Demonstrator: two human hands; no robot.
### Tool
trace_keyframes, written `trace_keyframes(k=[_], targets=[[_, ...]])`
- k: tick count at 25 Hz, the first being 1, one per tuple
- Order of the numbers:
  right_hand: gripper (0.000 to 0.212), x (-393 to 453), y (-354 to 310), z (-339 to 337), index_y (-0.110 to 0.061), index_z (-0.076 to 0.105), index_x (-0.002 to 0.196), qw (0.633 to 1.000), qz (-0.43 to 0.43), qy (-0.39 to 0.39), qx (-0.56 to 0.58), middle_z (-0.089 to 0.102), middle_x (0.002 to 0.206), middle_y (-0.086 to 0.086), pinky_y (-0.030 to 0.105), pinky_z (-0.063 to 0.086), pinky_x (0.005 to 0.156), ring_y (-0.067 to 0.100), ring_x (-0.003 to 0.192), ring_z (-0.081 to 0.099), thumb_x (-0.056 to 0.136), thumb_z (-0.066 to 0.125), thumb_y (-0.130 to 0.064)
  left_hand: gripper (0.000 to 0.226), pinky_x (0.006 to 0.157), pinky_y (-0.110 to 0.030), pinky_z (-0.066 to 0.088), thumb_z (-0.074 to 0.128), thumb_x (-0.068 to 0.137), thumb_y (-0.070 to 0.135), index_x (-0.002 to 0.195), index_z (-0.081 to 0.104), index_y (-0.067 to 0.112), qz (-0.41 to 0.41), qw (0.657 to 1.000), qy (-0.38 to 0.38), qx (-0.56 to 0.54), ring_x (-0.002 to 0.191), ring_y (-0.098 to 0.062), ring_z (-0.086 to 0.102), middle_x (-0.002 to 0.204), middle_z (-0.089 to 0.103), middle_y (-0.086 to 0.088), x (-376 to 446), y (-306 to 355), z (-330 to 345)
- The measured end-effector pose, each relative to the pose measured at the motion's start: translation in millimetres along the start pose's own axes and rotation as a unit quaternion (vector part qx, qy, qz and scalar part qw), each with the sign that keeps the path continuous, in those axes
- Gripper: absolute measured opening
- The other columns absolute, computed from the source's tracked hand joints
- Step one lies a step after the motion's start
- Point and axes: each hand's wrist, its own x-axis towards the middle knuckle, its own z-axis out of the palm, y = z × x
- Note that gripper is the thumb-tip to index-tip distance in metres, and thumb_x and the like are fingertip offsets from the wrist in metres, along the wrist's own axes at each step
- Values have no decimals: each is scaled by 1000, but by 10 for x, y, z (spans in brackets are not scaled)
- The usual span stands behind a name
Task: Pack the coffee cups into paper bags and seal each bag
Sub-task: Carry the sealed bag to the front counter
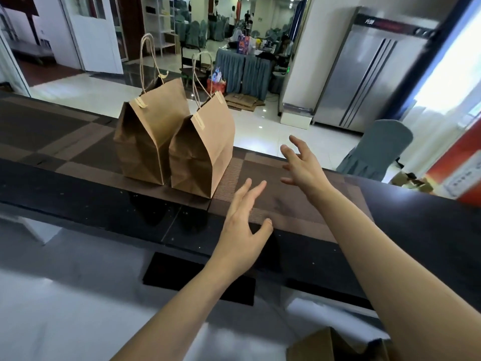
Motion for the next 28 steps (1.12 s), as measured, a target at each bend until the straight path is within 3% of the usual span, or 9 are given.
trace_keyframes(k=[3,7,10,13,19,24,28], targets=[[55,-243,18,-350,-35,33,156,1000,-5,25,-14,49,134,-1,38,59,85,24,125,55,105,49,-46,66,123,-47,31,63,97,22,149,36,53,15,999,-43,-10,150,-1,23,162,21,28,-131,121,160],[53,-648,76,-667,-36,36,155,998,3,66,-24,51,135,-1,36,59,85,22,122,57,104,50,-46,59,121,-39,33,61,99,22,144,41,55,26,994,-108,-19,145,6,29,155,33,31,-302,116,278],[53,-1027,119,-827,-36,38,153,992,10,112,-55,54,138,0,43,54,101,19,120,59,104,51,-47,57,115,-25,33,58,101,20,142,43,56,37,984,-170,-27,138,14,33,146,39,40,-469,15,301],[50,-1494,121,-931,-35,44,151,984,11,163,-72,58,139,-1,44,48,110,16,125,58,103,54,-45,52,112,-21,32,56,102,22,138,46,58,25,970,-235,-50,135,11,38,143,43,41,-578,-72,310],[27,-2548,62,-876,-26,66,127,951,17,279,-130,71,101,-6,43,57,96,16,101,69,101,61,-31,32,109,-25,44,55,103,20,126,61,40,32,942,-321,-93,122,5,53,125,62,23,-777,-104,441],[15,-3454,167,-633,-21,76,106,904,20,383,-186,71,88,-15,9,48,72,-2,82,65,102,61,-20,22,103,-27,49,54,105,22,122,62,32,35,928,-353,-113,110,0,61,115,66,16,-869,-120,579],[10,-4064,448,-326,-22,75,101,869,50,442,-218,69,89,-14,8,48,70,2,87,64,98,66,-18,20,102,-33,50,54,104,20,119,65,29,39,921,-374,-102,110,-8,62,112,69,7,-836,-147,701]])
